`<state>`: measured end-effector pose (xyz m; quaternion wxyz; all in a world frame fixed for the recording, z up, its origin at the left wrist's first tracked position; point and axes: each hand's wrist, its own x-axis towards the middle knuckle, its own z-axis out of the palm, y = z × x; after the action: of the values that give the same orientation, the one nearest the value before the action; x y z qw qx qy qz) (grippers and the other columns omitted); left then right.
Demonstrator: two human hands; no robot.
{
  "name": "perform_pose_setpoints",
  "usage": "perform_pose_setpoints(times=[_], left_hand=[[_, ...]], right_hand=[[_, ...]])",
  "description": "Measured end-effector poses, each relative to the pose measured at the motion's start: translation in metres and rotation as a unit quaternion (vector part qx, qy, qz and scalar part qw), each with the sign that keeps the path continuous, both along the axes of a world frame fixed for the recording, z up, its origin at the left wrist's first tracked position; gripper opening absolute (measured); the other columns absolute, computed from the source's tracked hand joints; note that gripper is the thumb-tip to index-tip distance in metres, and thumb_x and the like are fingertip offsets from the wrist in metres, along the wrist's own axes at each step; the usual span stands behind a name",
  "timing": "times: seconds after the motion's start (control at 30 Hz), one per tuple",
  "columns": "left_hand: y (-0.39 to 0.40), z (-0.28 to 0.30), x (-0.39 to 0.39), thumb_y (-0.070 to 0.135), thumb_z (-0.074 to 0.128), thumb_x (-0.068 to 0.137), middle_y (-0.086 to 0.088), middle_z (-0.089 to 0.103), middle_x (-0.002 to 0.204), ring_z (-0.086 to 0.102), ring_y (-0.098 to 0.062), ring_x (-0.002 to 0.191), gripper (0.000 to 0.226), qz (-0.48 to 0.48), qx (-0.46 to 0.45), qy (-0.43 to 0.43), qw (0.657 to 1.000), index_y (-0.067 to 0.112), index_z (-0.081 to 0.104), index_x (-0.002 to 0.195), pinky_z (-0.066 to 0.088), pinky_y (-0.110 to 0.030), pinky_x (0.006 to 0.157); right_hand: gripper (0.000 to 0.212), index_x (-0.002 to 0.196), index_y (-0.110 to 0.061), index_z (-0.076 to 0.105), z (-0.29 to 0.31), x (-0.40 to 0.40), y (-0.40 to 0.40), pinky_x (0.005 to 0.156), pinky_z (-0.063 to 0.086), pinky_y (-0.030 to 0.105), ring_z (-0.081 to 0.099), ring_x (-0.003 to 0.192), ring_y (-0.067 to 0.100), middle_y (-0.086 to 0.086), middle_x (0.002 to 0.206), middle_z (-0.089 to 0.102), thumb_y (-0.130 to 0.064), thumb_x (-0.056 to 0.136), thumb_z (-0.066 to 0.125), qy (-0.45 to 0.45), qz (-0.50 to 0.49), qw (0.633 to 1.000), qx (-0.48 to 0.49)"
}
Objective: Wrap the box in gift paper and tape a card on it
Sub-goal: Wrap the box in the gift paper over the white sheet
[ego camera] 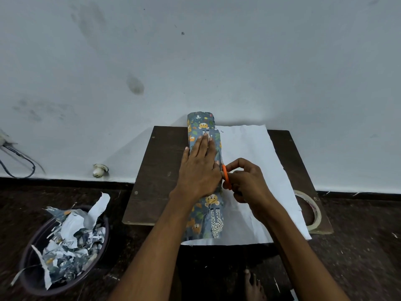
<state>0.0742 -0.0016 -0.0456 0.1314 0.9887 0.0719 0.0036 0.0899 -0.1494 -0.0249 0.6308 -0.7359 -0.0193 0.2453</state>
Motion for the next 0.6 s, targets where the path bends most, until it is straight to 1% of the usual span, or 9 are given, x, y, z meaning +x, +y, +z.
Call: perform_pose_setpoints(times=[0.03,0.13,0.23,0.4,0.5,0.6], left_hand=[[0.0002,0.0000,-0.0001,0.039,0.012,0.102,-0.002,-0.012,0.170,-0.013,-0.017,0.156,0.067,0.000,-0.001,0.001,1.000,0.013,-0.005,0.161,-0.002,-0.045,0.126],[0.0001,-0.0004,0.0000,0.036,0.020,0.107,-0.002,-0.011,0.170,-0.013,-0.017,0.156,0.064,-0.001,-0.005,-0.003,1.000,0.013,-0.004,0.161,-0.001,-0.046,0.127],[0.0001,-0.0017,0.0006,0.031,0.027,0.108,-0.003,-0.011,0.170,-0.013,-0.018,0.156,0.064,-0.001,-0.008,-0.010,1.000,0.013,-0.003,0.162,0.000,-0.047,0.127],[0.0006,-0.0016,0.0001,0.031,0.027,0.108,-0.003,-0.010,0.170,-0.012,-0.018,0.156,0.064,-0.003,-0.004,-0.013,1.000,0.013,-0.003,0.161,0.001,-0.047,0.127],[0.0004,-0.0008,-0.0009,0.031,0.027,0.108,-0.003,-0.010,0.170,-0.013,-0.018,0.156,0.064,-0.002,-0.007,-0.013,1.000,0.013,-0.003,0.161,0.001,-0.047,0.127],[0.0000,-0.0001,-0.0006,0.031,0.027,0.108,-0.003,-0.011,0.170,-0.013,-0.018,0.156,0.064,-0.003,-0.013,-0.009,1.000,0.013,-0.003,0.161,0.000,-0.047,0.127]], right_hand=[[0.010,0.094,-0.003,0.064,0.0004,0.0004,-0.0001,0.043,0.028,0.020,0.038,0.040,0.008,0.019,0.070,0.064,0.003,0.095,0.057,0.000,0.002,1.000,0.000],[0.002,0.094,-0.002,0.064,0.0013,0.0025,-0.0003,0.041,0.027,0.020,0.036,0.038,0.006,0.018,0.069,0.063,-0.002,0.095,0.062,0.005,0.003,1.000,0.014],[0.004,0.092,-0.003,0.063,0.0023,0.0051,0.0015,0.039,0.026,0.019,0.035,0.035,0.005,0.019,0.069,0.062,-0.003,0.095,0.064,0.003,-0.002,1.000,0.019],[0.006,0.089,-0.004,0.063,0.0042,0.0073,0.0040,0.039,0.024,0.017,0.036,0.034,0.004,0.019,0.069,0.061,-0.001,0.094,0.064,0.007,-0.008,1.000,0.029],[0.003,0.094,-0.001,0.064,0.0040,0.0065,0.0052,0.038,0.025,0.017,0.036,0.033,0.004,0.020,0.071,0.061,0.001,0.095,0.062,0.010,-0.013,1.000,0.025],[0.006,0.099,0.002,0.064,0.0027,0.0060,0.0055,0.039,0.027,0.019,0.040,0.034,0.002,0.019,0.072,0.062,0.002,0.095,0.060,0.008,-0.015,1.000,0.013]])
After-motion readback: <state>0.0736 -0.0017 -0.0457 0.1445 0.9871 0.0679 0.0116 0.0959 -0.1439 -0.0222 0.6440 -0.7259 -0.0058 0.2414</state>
